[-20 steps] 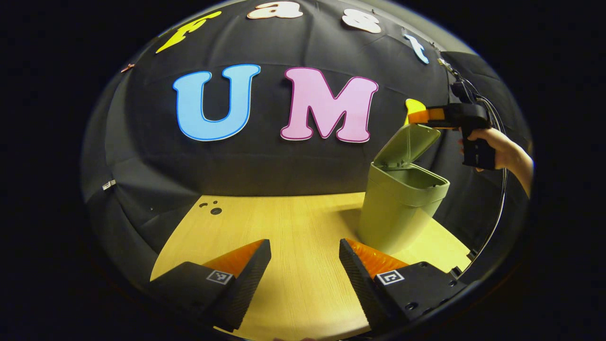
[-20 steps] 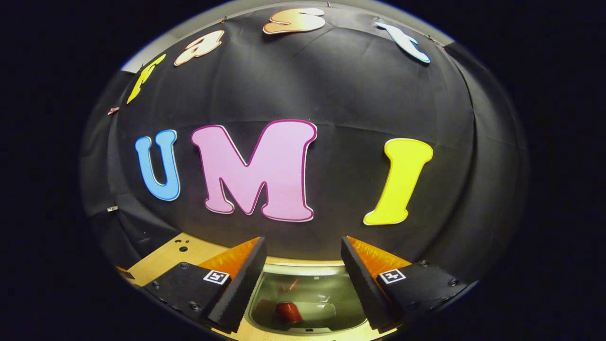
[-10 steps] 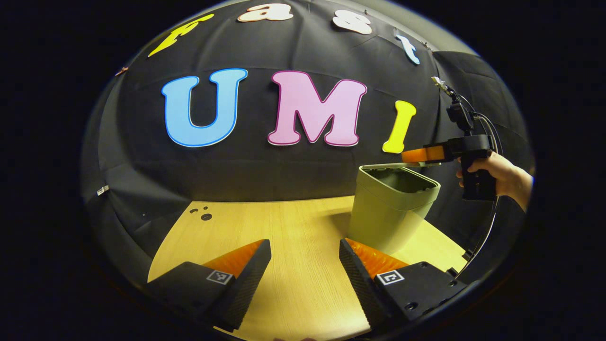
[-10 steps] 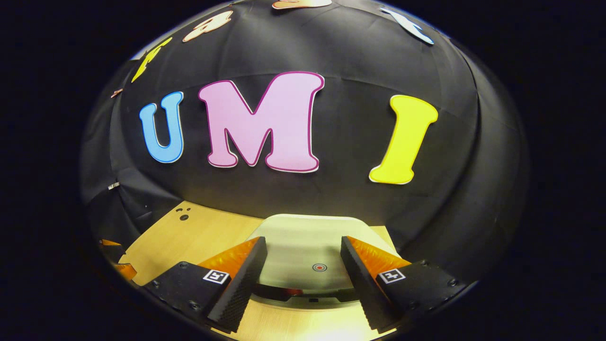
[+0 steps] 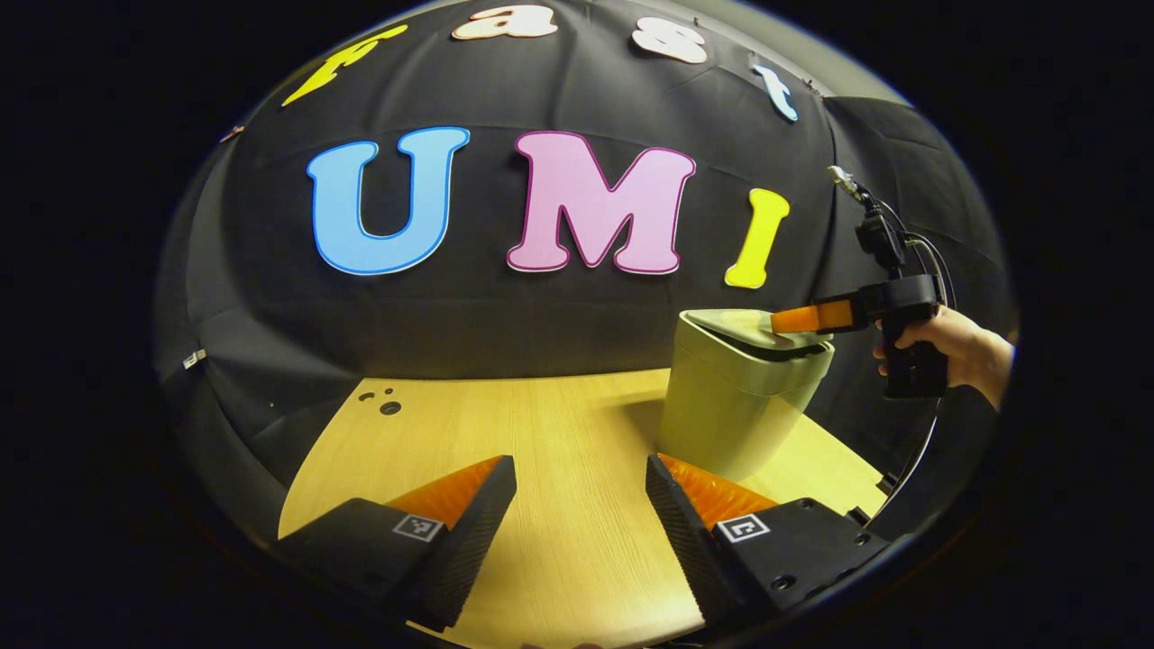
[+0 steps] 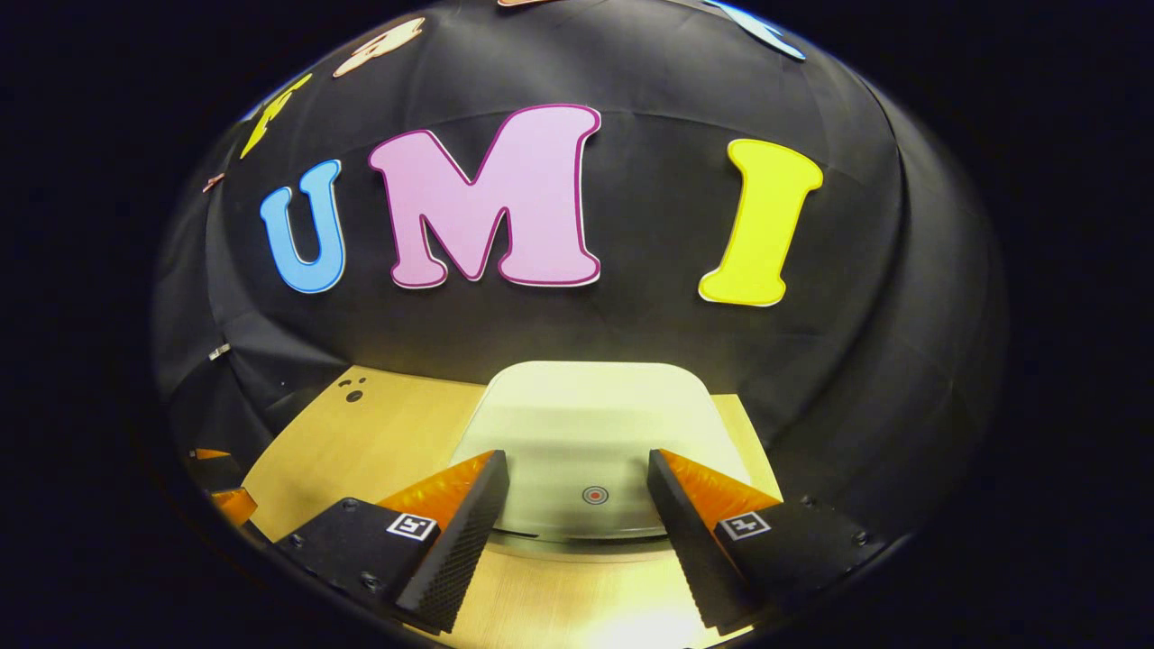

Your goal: Press the lid of the desktop garbage bin to open it, pick up the crumpled paper on the desktop and throw it into the bin, then pick up the pop can on the desktop and drop it into the bin, and finally close the garbage bin lid.

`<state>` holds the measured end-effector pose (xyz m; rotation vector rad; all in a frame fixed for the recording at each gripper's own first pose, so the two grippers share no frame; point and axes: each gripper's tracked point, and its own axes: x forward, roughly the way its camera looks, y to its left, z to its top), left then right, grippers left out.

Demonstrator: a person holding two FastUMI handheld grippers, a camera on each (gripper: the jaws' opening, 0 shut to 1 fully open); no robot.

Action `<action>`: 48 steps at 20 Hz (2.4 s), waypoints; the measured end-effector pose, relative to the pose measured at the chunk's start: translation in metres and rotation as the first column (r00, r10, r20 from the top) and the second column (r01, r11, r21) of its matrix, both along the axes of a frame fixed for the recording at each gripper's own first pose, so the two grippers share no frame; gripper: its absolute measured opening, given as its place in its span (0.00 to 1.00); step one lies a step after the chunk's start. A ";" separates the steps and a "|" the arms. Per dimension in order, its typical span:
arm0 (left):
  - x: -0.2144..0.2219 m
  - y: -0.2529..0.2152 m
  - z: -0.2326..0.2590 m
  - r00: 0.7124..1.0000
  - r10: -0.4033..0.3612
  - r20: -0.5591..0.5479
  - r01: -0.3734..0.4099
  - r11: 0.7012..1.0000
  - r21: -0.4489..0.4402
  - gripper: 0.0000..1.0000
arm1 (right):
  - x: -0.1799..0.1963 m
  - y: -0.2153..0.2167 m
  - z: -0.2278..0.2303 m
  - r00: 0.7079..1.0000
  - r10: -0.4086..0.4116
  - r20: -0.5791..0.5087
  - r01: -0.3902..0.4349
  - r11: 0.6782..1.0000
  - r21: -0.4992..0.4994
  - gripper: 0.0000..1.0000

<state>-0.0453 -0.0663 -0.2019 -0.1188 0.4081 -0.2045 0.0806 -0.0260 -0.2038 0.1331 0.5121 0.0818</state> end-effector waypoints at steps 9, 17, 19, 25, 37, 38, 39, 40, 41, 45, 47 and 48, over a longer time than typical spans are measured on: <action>-0.003 -0.004 -0.005 1.000 -0.007 -0.009 0.007 1.000 -0.009 0.94 | -0.010 0.001 -0.008 1.000 0.010 -0.006 -0.010 1.000 0.001 0.98; -0.005 -0.002 -0.008 1.000 0.000 -0.022 0.000 1.000 -0.029 0.94 | -0.016 0.001 -0.018 0.999 0.041 0.012 -0.041 0.999 0.002 0.99; -0.007 -0.001 -0.009 1.000 -0.002 -0.023 0.001 0.999 -0.032 0.94 | -0.017 0.001 -0.015 0.999 0.037 0.011 -0.038 0.999 0.018 1.00; -0.010 0.003 -0.004 1.000 -0.010 -0.006 0.010 1.000 -0.021 0.94 | -0.024 -0.001 -0.009 0.999 0.021 0.034 -0.021 0.999 0.028 0.98; -0.006 0.004 0.002 1.000 -0.018 0.008 0.018 1.000 -0.022 0.94 | -0.065 0.027 0.045 0.981 0.066 0.180 -0.080 0.994 0.069 0.99; -0.005 0.003 0.002 1.000 -0.021 0.008 0.021 1.000 -0.023 0.94 | -0.071 0.031 0.048 0.980 0.076 0.185 -0.090 0.994 0.069 1.00; -0.006 0.002 0.002 1.000 -0.025 0.007 0.025 0.999 -0.024 0.94 | -0.077 0.033 0.051 0.978 0.085 0.191 -0.099 0.993 0.066 0.99; -0.005 0.002 0.003 1.000 -0.028 0.008 0.028 0.999 -0.022 0.94 | -0.082 0.036 0.054 0.975 0.094 0.200 -0.109 0.992 0.063 0.99; -0.005 0.001 0.002 0.999 -0.032 0.005 0.032 0.999 -0.014 0.94 | -0.087 0.038 0.057 0.973 0.101 0.206 -0.116 0.991 0.060 0.99; -0.005 0.005 0.005 1.000 -0.029 0.009 0.029 1.000 -0.003 0.94 | -0.108 0.052 0.062 0.968 0.118 0.223 -0.134 0.989 0.060 0.99; -0.005 0.007 0.008 0.999 -0.027 0.022 0.027 1.000 -0.009 0.94 | -0.115 0.059 0.063 0.968 0.114 0.223 -0.133 0.988 0.072 0.99; -0.005 0.009 0.010 0.999 -0.027 0.030 0.028 1.000 -0.007 0.94 | -0.120 0.064 0.063 0.968 0.109 0.224 -0.131 0.988 0.083 0.99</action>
